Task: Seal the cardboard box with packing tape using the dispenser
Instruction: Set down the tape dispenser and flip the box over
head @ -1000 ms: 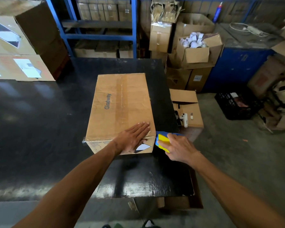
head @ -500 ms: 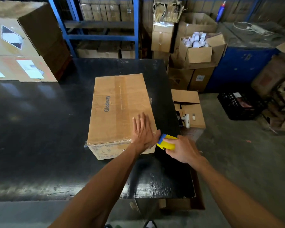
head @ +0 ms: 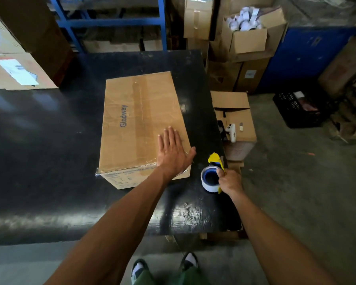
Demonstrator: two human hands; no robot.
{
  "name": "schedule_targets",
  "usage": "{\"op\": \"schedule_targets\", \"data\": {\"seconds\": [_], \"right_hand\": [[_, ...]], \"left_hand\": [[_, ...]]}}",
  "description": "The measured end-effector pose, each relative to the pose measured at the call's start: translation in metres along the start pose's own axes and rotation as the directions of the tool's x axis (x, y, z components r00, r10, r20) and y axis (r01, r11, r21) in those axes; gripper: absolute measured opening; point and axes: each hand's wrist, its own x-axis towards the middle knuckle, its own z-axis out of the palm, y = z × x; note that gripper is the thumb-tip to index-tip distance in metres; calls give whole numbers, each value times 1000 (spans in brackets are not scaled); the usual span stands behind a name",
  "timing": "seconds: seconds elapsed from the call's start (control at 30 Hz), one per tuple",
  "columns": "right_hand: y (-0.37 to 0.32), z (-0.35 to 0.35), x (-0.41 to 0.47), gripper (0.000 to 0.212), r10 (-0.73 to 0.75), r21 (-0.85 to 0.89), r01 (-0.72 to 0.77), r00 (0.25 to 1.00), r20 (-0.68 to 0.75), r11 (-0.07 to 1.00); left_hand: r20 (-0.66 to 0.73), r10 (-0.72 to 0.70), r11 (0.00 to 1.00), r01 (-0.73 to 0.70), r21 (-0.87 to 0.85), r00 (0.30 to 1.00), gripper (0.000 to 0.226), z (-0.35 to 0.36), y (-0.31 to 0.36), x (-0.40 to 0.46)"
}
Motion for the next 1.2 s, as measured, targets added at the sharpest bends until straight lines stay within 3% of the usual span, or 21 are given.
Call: {"op": "schedule_targets", "data": {"seconds": [0.17, 0.33, 0.43, 0.53, 0.6, 0.67, 0.77, 1.03, 1.2], "right_hand": [[3, -1, 7, 35, 35, -1, -35, 995, -89, 999], [-16, -10, 4, 42, 99, -96, -103, 994, -48, 990], [-62, -41, 14, 58, -74, -9, 74, 997, 6, 997], [-125, -71, 31, 67, -305, 48, 303, 952, 30, 952], [-168, -78, 41, 64, -477, -64, 481, 876, 70, 874], [-200, -72, 50, 61, -578, -220, 614, 789, 210, 758], [-209, -42, 62, 56, -574, -397, 716, 698, 428, 575], [-203, -12, 42, 56, -512, -495, 593, 803, 304, 635], [-204, 7, 1, 58, -512, -560, 518, 839, 184, 647]], "left_hand": [[8, 6, 1000, -6, -9, 1000, 92, 0, 1, 0], [12, 10, 1000, -10, -2, 1000, 94, -1, -1, -2], [-3, 22, 999, -22, -23, 1000, 92, -3, 0, -3], [-20, 10, 999, -11, -47, 1000, 94, -5, 1, -6], [-30, -16, 999, 15, -29, 999, 95, -6, 3, -8], [-23, -24, 1000, 23, -14, 999, 96, -6, 3, -12], [0, 31, 1000, -31, -2, 1000, 95, -4, -9, -20], [33, 220, 970, -222, 96, 975, 99, -6, -59, -30], [57, 431, 888, -434, 152, 901, 95, -23, -130, -45]]}}
